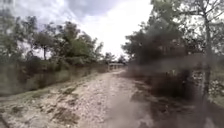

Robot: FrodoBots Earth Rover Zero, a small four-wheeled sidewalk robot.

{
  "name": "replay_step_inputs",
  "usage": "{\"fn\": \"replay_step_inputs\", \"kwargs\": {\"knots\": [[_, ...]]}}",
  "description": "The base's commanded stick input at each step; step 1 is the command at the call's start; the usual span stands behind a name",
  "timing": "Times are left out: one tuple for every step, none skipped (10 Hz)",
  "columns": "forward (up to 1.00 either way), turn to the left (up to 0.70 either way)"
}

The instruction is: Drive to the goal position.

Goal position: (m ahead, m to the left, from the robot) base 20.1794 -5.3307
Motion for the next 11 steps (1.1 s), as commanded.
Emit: {"fn": "replay_step_inputs", "kwargs": {"knots": [[0.70, 0.00], [0.70, 0.00], [0.70, 0.00], [0.70, 0.00], [0.70, 0.00], [0.70, 0.00], [0.70, 0.00], [0.70, 0.00], [0.70, 0.00], [0.70, 0.00], [0.70, 0.00]]}}
